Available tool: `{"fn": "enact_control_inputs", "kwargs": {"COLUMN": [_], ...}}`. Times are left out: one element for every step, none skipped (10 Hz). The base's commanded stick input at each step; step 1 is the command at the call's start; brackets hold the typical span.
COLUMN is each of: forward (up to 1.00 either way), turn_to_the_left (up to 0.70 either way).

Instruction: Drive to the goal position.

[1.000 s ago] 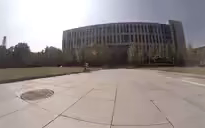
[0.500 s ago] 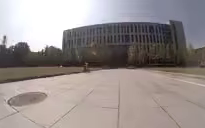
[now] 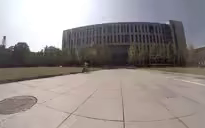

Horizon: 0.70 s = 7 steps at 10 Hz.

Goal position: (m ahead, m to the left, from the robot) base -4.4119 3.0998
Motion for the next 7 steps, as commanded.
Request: {"fn": "enact_control_inputs", "kwargs": {"forward": [0.70, 0.70, 0.70, 0.70, 0.70, 0.70, 0.70], "turn_to_the_left": [0.03, 0.03, 0.03, 0.02, 0.02, 0.00, -0.18]}}
